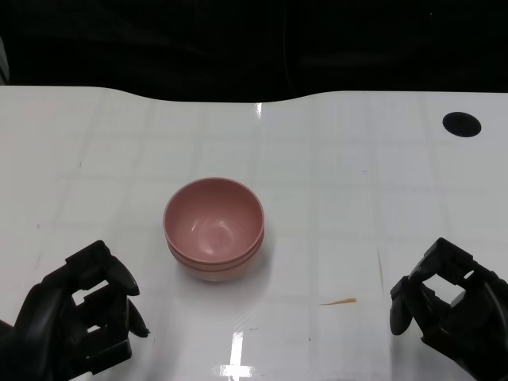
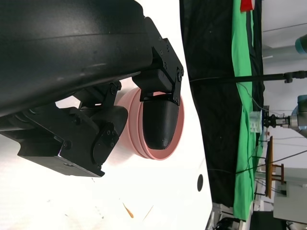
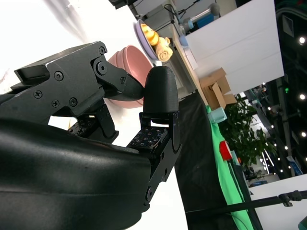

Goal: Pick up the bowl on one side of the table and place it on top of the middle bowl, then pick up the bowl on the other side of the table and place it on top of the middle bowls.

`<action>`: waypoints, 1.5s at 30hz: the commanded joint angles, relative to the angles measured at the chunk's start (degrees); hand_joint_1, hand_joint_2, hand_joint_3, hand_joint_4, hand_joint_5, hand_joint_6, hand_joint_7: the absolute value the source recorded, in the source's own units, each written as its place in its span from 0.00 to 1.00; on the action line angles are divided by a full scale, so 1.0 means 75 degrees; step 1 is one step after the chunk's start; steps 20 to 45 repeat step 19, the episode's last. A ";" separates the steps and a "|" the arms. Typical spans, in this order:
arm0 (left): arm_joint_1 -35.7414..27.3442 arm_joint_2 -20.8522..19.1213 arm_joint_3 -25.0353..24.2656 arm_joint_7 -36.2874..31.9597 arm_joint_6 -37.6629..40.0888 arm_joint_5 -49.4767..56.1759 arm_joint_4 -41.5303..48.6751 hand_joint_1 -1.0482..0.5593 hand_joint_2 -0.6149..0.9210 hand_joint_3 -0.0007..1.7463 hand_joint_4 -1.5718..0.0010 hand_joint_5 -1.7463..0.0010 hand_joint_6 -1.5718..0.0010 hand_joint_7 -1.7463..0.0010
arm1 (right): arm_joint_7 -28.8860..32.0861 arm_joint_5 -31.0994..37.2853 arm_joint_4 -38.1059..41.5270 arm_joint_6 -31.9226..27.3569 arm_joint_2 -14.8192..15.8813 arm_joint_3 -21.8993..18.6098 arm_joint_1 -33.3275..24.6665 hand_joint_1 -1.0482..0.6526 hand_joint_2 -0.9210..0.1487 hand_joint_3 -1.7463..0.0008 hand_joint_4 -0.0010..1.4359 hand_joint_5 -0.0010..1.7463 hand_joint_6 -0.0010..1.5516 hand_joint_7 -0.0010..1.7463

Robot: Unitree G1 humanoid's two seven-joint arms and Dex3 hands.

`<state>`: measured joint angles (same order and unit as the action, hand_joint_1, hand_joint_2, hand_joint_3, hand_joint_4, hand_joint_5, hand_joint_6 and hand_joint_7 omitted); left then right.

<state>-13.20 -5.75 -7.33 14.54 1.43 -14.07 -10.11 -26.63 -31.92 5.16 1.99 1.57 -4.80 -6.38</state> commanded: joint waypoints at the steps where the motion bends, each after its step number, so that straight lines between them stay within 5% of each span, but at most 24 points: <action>1: -0.0022 -0.0037 -0.0046 -0.0065 -0.0021 0.0022 -0.0016 0.73 0.83 0.75 0.47 0.00 0.58 0.00 | -0.0129 0.0044 -0.0014 0.0045 -0.0015 -0.0112 -0.0018 0.58 0.25 0.50 0.57 0.99 0.50 0.79; 45: -0.0027 -0.0068 -0.0035 -0.0009 -0.0096 0.0045 -0.0017 0.73 0.83 0.75 0.47 0.00 0.58 0.00 | -0.0248 0.0237 0.0021 0.0118 -0.0120 -0.0187 -0.0060 0.56 0.26 0.51 0.58 0.98 0.51 0.78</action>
